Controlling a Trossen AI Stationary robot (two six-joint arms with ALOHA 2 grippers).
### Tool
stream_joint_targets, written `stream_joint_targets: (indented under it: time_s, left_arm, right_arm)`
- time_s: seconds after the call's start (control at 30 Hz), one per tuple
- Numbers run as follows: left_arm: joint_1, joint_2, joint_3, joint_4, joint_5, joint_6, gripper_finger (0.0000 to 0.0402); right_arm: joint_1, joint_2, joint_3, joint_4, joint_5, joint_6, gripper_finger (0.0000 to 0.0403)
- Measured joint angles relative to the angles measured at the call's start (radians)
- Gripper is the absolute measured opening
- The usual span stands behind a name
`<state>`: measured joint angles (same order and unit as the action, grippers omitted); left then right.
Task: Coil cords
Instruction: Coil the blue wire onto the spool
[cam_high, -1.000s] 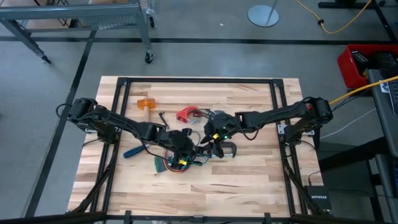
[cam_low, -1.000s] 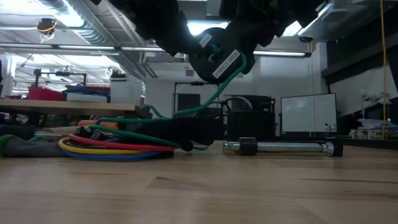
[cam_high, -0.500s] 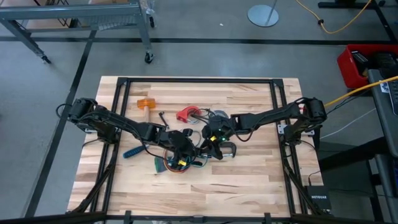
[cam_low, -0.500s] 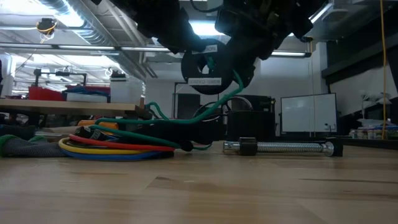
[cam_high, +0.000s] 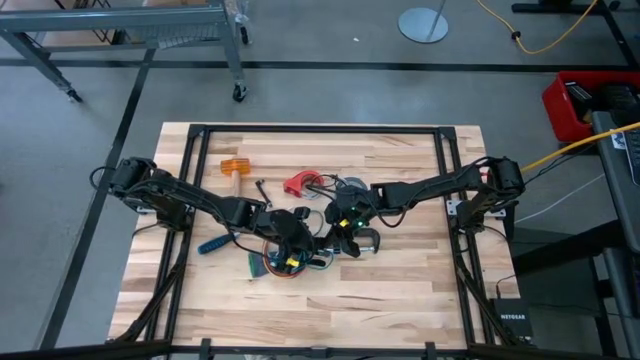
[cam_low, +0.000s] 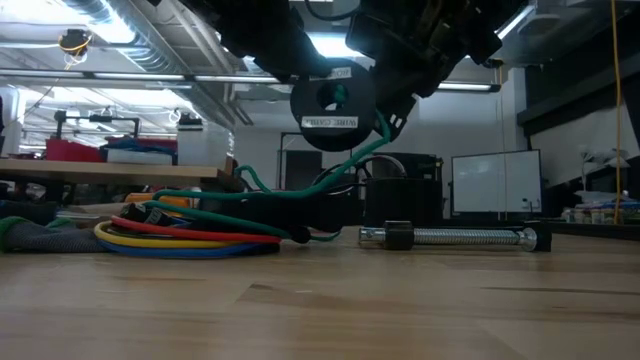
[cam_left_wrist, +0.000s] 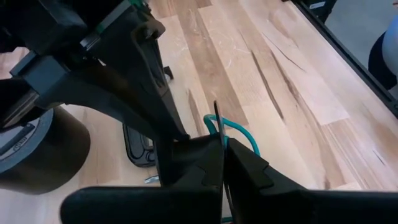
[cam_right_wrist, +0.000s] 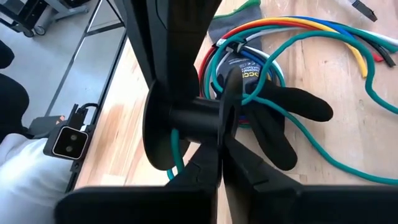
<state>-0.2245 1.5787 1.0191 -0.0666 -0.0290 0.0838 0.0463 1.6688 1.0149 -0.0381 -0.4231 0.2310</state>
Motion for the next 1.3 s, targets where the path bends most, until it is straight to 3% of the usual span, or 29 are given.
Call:
stream_joint_targets:
  time_s: [0.2,0.47,0.57,0.83,1.17,1.3]
  left_arm:
    - [-0.001,-0.003,0.0,-0.001,-0.053,0.0,0.0023]
    - [0.0,-0.111,0.0,-0.048,-0.333,-0.029,0.0034]
    - [0.001,-0.172,0.0,-0.04,-0.362,-0.033,0.0025]
    - [-0.017,-0.272,0.001,-0.052,-0.364,-0.083,0.0012]
    - [-0.023,-0.243,0.0,-0.06,-0.358,-0.133,0.0019]
    - [-0.023,-0.207,0.0,-0.038,-0.353,-0.128,0.0019]
  right_arm:
    - [-0.002,0.0,0.0,0.002,0.015,-0.001,0.0006]
    - [-0.019,-0.013,0.001,0.012,0.053,-0.001,0.0003]
    - [-0.028,-0.024,0.001,0.015,0.048,-0.004,0.0003]
    - [-0.088,-0.132,0.001,0.022,0.083,-0.029,0.0002]
    - [-0.174,-0.408,0.002,-0.01,0.129,-0.087,0.0001]
    - [-0.179,-0.518,0.002,-0.089,0.209,-0.131,0.0001]
